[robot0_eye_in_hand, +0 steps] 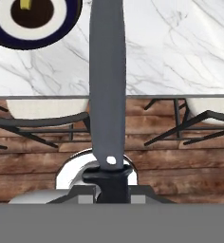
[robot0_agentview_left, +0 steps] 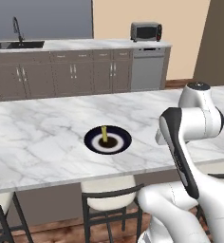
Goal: Retrieve the butter from the fridge and place it on a plate on the dining table. Then retrieve the butter knife by the fridge and place it near the plate.
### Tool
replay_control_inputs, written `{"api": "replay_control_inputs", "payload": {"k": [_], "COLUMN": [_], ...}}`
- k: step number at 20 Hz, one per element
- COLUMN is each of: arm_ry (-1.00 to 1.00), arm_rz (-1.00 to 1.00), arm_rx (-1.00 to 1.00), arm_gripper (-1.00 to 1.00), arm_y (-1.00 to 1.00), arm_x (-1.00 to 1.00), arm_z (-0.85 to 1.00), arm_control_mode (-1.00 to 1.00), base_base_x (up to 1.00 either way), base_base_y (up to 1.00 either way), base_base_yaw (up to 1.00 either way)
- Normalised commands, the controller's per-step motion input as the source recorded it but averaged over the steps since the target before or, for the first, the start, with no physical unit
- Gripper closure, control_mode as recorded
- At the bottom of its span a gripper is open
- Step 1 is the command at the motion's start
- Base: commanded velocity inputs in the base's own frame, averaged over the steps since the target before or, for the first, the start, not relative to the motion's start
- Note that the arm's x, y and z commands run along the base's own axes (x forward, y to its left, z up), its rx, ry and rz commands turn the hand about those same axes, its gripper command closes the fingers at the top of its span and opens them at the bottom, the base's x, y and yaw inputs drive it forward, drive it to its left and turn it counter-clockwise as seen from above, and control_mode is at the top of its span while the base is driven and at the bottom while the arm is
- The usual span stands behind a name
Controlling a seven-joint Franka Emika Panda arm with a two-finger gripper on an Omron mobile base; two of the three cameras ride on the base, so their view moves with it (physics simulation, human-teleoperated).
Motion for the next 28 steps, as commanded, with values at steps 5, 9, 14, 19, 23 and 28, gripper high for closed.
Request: {"api": "replay_control_inputs", "payload": {"k": [5,9,14,19,23,28], "arm_ry": [0.00,0.00,0.00,0.00,0.00,0.00], "arm_rz": [0.00,0.00,0.00,0.00,0.03,0.02], "arm_rx": [0.00,0.00,0.00,0.00,0.00,0.00], "arm_gripper": [1.00,1.00,1.00,1.00,1.00,1.00], "arm_y": [0.00,0.00,0.00,0.00,0.00,-0.10], "arm_x": [0.00,0.00,0.00,0.34,0.76,0.61], "arm_z": [0.00,0.00,0.00,0.00,0.00,-0.01], "arm_control_mode": [1.00,1.00,1.00,-1.00,-1.00,-1.00], "base_base_x": [0.51,0.38,0.00,0.03,0.00,0.00], "base_base_y": [0.01,0.00,0.00,0.00,0.00,0.00], "base_base_yaw": [0.00,0.03,0.00,0.00,0.00,0.00]}}
